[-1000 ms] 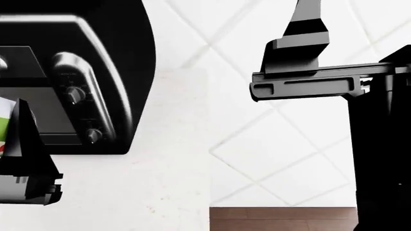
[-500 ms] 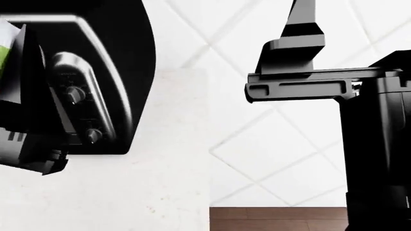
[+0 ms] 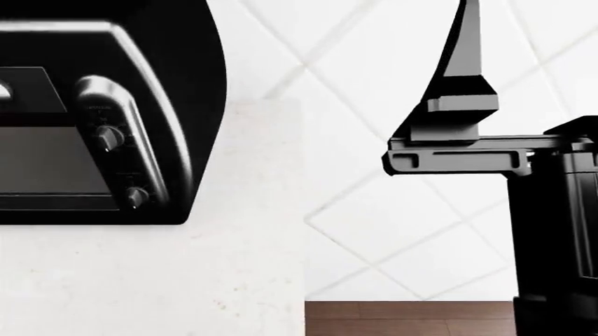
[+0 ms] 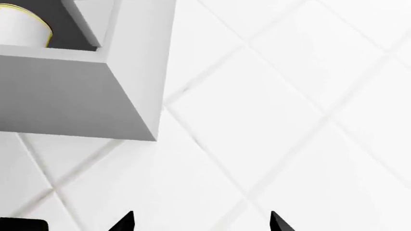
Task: Pick the cans from the counter and place them in their designated side in the cabinet.
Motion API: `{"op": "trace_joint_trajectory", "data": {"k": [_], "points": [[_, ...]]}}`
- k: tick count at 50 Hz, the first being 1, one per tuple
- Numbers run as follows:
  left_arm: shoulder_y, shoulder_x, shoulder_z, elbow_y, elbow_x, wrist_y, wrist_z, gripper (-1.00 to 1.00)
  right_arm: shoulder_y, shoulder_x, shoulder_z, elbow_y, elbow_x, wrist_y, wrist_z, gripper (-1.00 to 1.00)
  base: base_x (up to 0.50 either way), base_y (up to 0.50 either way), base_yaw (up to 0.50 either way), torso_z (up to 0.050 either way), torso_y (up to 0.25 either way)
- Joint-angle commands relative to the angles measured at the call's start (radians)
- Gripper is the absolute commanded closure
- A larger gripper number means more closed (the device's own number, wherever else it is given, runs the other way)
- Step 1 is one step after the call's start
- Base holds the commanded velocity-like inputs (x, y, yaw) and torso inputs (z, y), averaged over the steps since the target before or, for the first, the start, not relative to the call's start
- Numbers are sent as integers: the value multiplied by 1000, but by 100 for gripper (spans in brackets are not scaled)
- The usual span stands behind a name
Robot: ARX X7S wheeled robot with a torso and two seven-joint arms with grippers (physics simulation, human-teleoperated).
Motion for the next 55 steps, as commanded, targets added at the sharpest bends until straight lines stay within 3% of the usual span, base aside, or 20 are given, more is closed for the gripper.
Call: {"op": "trace_joint_trajectory", "data": {"k": [1,14,30,37,55], "points": [[-319,141,98,-220,57,-192,79,100,16,54,-130,0,-74,-114,0,-100,0,0,0,0,0],[-459,287,220,-547,358,-235,334,100,-7,98,-240,0,-171,-212,0,-100,0,0,0,0,0],[-517,466,308,-1043,592,-104,575,100,-53,90,-233,0,-190,-213,0,-100,0,0,0,0,1],[-574,568,329,-1352,686,-6,688,100,-69,83,-169,0,-155,-175,0,-100,0,0,0,0,0],[-538,615,331,-1597,756,85,732,100,-184,36,-71,0,-149,-107,0,-100,0,0,0,0,1]]}}
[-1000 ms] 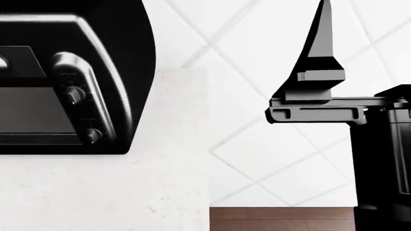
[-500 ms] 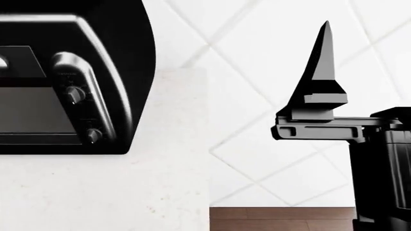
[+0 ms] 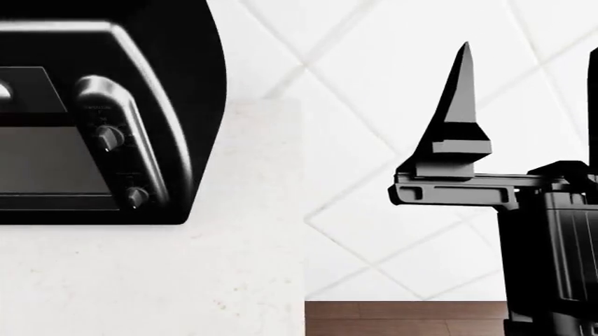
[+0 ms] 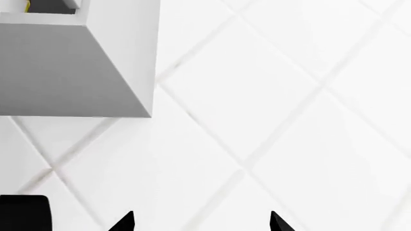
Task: Pick the cans from the counter and place them in their designated side in the cabinet.
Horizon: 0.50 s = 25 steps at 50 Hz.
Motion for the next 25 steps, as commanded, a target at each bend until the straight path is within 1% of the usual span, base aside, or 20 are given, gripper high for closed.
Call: {"op": "trace_joint_trajectory", "data": {"k": [1,11,25], "points": [[3,39,8,-183,61,63,35,100,-56,-28,54,0,10,37,0,-100,0,0,0,0,0],[20,82,21,-341,94,116,86,100,-76,-16,39,0,-12,22,0,-100,0,0,0,0,0],[34,98,23,-440,118,148,97,100,-109,-9,16,0,-52,-1,0,-100,2,0,0,0,0]]}}
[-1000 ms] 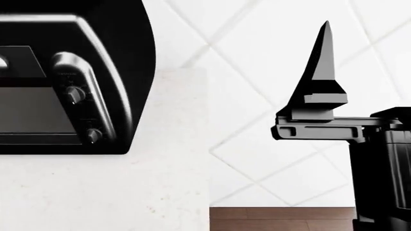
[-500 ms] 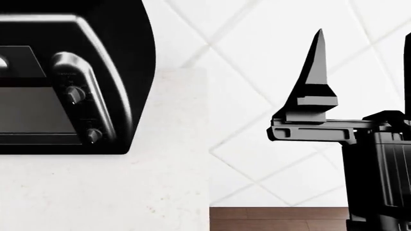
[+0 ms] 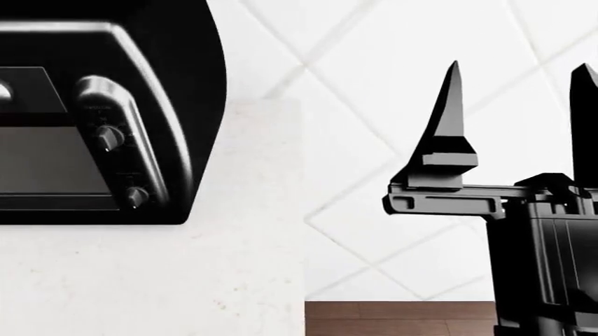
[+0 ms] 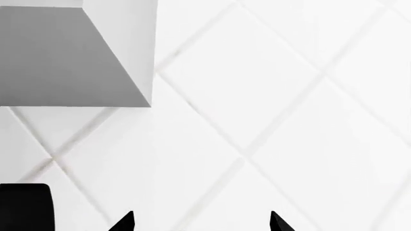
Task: Pick the cans from the counter and place them in their designated side in the cabinet.
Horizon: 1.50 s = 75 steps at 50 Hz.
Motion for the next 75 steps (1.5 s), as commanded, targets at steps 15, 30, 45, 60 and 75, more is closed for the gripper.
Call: {"op": "trace_joint_trajectory", "data": {"k": [15,30,45,60,75], "points": [[48,57,26,-294,46,104,77,100,-53,-3,2,-1,-33,-6,0,-100,4,1,0,0,0],[69,91,4,-438,52,110,108,100,-49,-8,-3,-1,-34,4,0,-100,8,1,-3,0,0],[115,81,-133,-440,130,34,85,100,-47,-31,44,-1,7,43,0,-100,7,0,-5,-1,0],[117,82,-210,-435,226,17,111,-100,-61,-46,39,-1,-4,42,0,-100,0,0,-1,-4,0],[171,27,-223,-218,204,-92,83,-100,-50,-66,16,-1,-5,32,0,-100,0,0,0,-4,0]]}}
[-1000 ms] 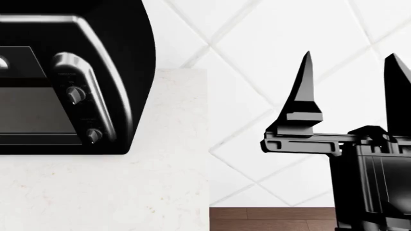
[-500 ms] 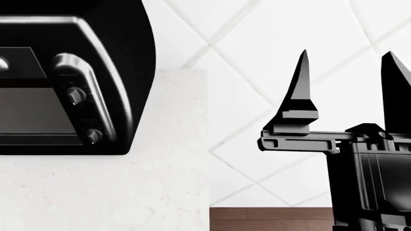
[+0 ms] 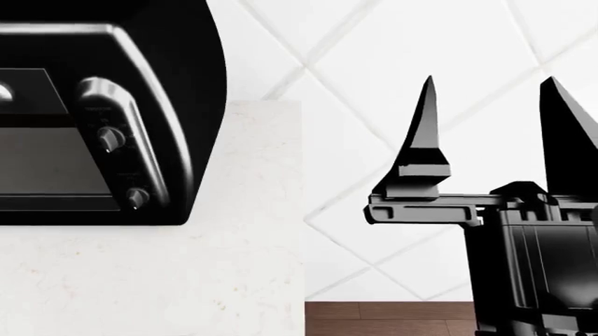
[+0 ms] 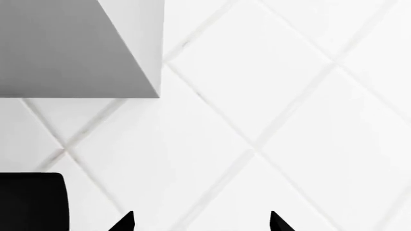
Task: Pick the cans from the counter and place them in their designated side in the cabinet.
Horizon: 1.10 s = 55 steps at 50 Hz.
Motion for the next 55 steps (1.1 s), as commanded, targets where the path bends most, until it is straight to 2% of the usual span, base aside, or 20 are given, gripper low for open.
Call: {"op": "trace_joint_trajectory", "data": {"k": [1,4,5,7,11,30,39,44,51,55], "points": [[145,-52,31,-107,-110,-121,-25,-100,11,-10,-17,-5,-1,-6,0,-100,0,0,0,0,0],[159,-73,25,-12,-129,-167,-38,-100,12,-14,-21,-5,0,-5,-1,-100,0,0,0,-4,0],[191,-123,8,138,-180,-263,-75,-100,17,-15,-31,-5,-4,-11,-1,-100,0,0,0,-11,0],[215,-173,-15,433,-239,-360,-120,-100,25,-18,-44,-5,-7,-17,-1,-100,0,0,0,0,0],[229,-215,-33,602,-281,-432,-161,-100,28,-18,-58,-5,-15,-24,-1,-100,0,0,0,-3,0],[271,-301,-102,982,-396,-568,-284,-100,25,-51,-53,-5,-1,-5,-1,-100,0,0,0,-4,0],[320,-339,-183,1191,-515,-642,-364,-100,24,-45,-72,-5,-17,-20,-2,-100,0,0,0,0,0],[357,-356,-280,1341,-653,-705,-453,-100,22,-44,-73,-5,-19,-22,-1,-100,0,0,0,0,0],[440,-370,-440,1556,-976,-767,-657,-100,19,-42,-84,-5,-30,-30,-2,-100,0,0,0,0,0],[492,-393,-500,1649,-1177,-742,-802,-100,15,-41,-93,-4,-41,-38,-3,-100,0,0,0,0,0]]}}
